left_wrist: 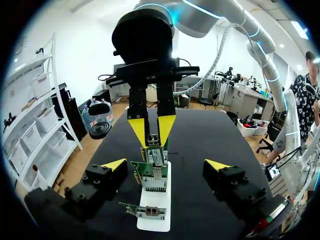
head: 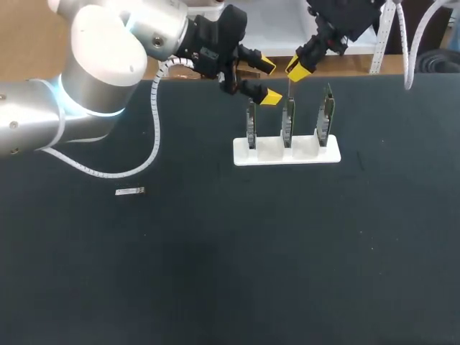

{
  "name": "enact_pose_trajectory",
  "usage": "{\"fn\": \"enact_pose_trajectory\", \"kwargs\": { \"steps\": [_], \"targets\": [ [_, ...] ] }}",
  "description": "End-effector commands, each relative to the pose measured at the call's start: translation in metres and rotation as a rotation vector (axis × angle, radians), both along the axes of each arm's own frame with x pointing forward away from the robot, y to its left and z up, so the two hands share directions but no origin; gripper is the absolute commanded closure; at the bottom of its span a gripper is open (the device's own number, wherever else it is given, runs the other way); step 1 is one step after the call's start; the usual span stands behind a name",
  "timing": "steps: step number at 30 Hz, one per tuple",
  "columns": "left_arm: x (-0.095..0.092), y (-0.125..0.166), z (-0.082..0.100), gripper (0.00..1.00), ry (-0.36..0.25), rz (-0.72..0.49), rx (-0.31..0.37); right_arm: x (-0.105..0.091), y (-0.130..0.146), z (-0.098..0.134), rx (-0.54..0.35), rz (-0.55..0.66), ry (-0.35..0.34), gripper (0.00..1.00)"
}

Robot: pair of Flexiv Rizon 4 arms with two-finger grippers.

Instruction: Pick up the optical module with the left hand, and insert it into the network port with the right hand.

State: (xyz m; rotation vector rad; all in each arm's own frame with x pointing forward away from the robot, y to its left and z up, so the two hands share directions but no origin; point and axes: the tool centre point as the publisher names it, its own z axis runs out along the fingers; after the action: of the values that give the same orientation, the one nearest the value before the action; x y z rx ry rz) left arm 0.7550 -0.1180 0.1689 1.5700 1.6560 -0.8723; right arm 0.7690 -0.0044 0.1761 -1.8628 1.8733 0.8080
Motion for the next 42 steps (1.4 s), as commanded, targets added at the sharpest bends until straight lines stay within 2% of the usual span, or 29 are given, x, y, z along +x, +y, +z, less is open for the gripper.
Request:
{"fn": "enact_pose_trajectory", "kwargs": {
  "steps": [1, 42],
  "targets": [
    [0.0017, -0.0007, 0.0007, 0.0, 0.004, -0.002, 0.005, -0.0015, -0.001, -0.0004, 0.002, -0.006, -0.001, 1.0],
    [0.0017, -0.0007, 0.0007, 0.0, 0.004, -0.002, 0.005, 0.003, -0.001, -0.0055, -0.004, -0.017, 0.007, 1.0]
  ]
}}
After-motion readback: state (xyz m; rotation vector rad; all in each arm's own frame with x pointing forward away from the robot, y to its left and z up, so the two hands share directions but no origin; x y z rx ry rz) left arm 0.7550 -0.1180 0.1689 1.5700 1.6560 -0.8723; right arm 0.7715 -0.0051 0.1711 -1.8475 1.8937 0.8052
